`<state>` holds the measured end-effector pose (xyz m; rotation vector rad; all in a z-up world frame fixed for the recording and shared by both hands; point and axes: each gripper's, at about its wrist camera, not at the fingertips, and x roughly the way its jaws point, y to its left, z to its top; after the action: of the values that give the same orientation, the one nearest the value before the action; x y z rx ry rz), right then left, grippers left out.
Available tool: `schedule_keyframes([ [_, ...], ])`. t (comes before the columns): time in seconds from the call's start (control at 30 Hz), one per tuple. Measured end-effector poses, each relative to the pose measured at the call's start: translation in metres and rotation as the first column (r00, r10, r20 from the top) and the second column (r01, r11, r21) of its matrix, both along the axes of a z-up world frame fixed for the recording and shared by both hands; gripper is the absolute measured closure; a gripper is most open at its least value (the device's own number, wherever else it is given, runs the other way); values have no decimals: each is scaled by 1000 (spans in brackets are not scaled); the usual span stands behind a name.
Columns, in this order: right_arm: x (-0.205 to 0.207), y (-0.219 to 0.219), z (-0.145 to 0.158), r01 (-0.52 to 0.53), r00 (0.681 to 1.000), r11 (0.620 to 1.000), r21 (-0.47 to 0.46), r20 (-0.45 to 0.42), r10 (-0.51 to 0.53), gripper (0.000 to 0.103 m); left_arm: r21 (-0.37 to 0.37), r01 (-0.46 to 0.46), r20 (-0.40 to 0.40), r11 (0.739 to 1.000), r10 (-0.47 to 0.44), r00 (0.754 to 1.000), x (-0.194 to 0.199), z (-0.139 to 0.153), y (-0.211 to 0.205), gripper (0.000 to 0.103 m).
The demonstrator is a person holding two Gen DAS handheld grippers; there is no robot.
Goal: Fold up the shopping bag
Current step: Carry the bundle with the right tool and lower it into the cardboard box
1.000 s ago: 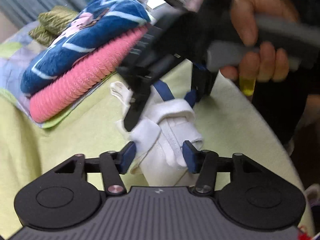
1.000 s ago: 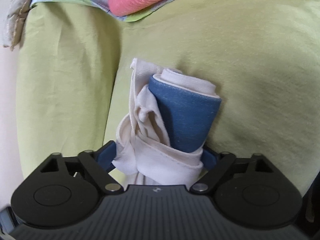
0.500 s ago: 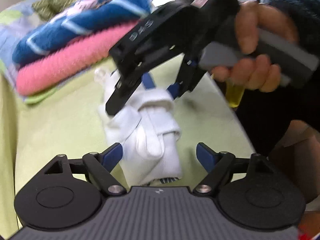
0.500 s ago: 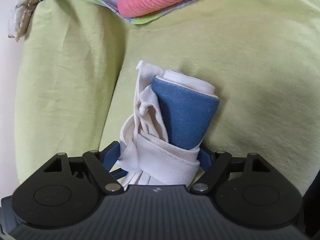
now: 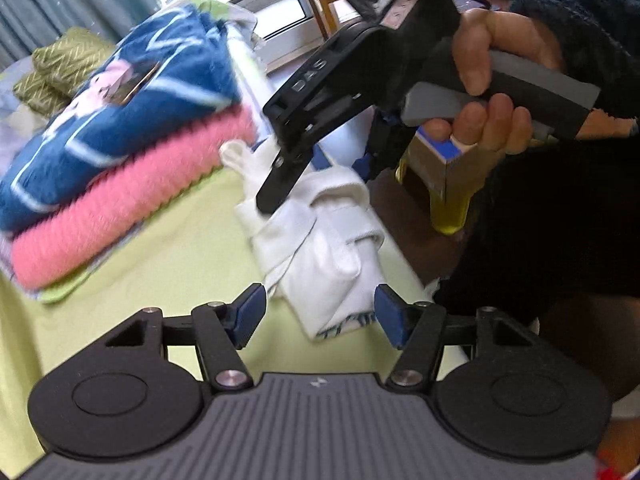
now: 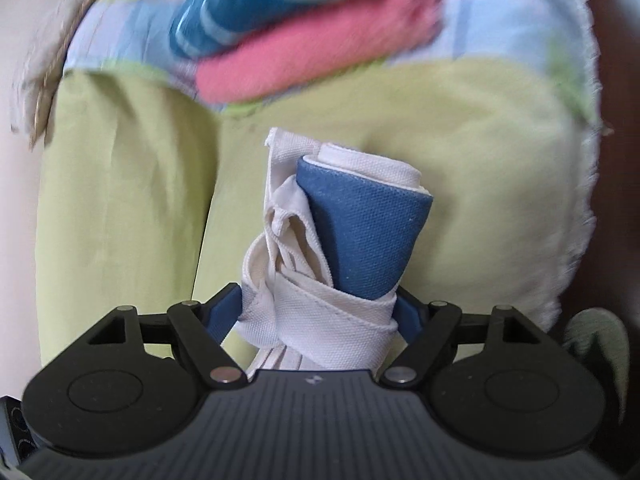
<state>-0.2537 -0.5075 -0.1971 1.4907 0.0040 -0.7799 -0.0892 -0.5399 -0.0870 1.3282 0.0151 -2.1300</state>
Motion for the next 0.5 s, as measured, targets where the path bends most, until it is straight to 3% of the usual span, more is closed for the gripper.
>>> schedule_keyframes([
  [0.13, -81, -6, 8, 87, 996, 996, -32, -28, -88, 27, -11, 59, -64, 998, -60, 996, -59, -4, -11, 40],
  [0.27, -179, -5, 18, 139, 978, 989, -57, -150, -146, 27, -1, 99, -143, 995, -98, 985, -125, -14, -20, 40],
  [0.4, -268, 4, 22, 164, 926, 985, -48, -338, -170, 27, 24, 144, -209, 989, -136, 969, -186, -28, -19, 40],
  [0.5, -319, 7, 7, 175, 875, 984, 13, -460, -150, 27, 64, 167, -233, 984, -148, 961, -222, -44, -15, 40],
])
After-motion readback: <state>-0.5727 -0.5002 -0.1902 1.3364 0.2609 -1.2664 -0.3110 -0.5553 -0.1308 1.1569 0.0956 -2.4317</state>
